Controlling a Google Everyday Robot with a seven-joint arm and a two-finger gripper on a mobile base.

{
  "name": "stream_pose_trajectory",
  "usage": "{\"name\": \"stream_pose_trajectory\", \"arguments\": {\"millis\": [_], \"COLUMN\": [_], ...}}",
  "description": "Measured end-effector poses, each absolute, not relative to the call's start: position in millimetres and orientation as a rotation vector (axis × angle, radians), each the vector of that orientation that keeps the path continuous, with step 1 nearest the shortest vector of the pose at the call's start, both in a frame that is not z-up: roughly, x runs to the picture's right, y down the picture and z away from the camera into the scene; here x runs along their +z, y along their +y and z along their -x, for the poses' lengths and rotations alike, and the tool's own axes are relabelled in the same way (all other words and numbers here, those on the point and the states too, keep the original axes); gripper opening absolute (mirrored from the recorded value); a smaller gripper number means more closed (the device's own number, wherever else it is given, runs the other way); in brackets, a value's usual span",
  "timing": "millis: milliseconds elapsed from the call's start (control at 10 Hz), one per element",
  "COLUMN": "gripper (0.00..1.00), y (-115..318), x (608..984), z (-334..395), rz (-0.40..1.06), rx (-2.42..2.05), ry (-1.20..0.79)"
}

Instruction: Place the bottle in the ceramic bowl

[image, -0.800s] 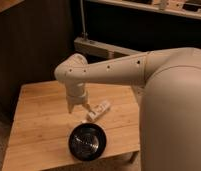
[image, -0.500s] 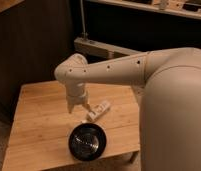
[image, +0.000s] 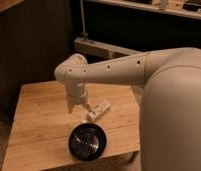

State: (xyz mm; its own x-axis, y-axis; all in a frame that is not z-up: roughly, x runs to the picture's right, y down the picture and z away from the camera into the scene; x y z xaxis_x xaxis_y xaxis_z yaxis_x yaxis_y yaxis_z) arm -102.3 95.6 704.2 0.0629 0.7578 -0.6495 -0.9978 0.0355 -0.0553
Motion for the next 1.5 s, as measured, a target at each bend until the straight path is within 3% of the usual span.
{"name": "stream_pose_trajectory", "arguments": {"millis": [1100,1500], "gripper": [0.65,0.65], "y": [96.2,71.0], "x": [704.8,727.2], "z": [102.4,69.9], "rz": [0.582,0.483], "rx": [1.444,1.563], "ry": [0.522,0.567]}}
